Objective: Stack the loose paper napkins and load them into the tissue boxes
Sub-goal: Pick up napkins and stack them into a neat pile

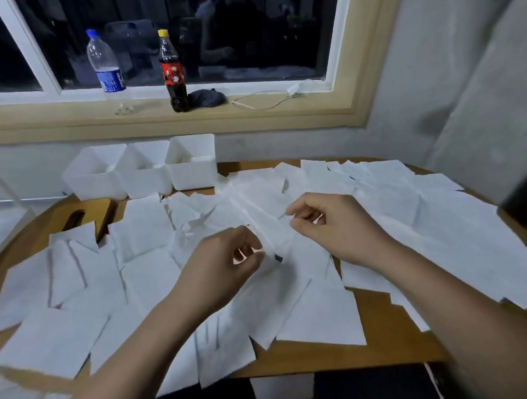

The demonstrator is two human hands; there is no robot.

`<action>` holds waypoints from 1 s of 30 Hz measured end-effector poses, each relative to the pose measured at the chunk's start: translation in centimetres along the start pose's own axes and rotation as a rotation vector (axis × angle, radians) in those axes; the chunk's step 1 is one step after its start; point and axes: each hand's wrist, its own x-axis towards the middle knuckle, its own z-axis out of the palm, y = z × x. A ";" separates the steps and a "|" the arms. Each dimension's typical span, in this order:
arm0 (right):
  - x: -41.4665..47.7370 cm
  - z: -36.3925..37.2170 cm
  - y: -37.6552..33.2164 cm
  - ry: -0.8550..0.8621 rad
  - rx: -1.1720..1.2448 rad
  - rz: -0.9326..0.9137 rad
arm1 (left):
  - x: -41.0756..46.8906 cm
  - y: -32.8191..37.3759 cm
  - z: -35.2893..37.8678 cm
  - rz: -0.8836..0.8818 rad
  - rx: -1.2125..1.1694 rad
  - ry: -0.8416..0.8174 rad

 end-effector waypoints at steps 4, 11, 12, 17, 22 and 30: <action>-6.2 0.9 1.3 0.036 0.008 0.058 | -3.6 0.1 3.8 0.037 0.011 0.028; -15.6 4.5 3.8 -0.026 -0.158 0.058 | -9.3 -0.8 10.9 0.129 0.247 0.161; -16.4 5.1 4.1 -0.046 -0.210 0.033 | -9.7 -0.9 11.1 0.144 0.278 0.183; -19.5 6.4 5.8 -0.084 -0.455 -0.040 | -10.6 -0.6 11.0 0.183 0.382 0.220; -22.4 6.2 7.1 -0.075 -0.624 -0.044 | -11.3 -1.1 10.8 0.195 0.449 0.151; -22.7 5.8 8.2 -0.059 -0.677 -0.067 | -12.0 -2.0 9.1 0.344 0.495 0.120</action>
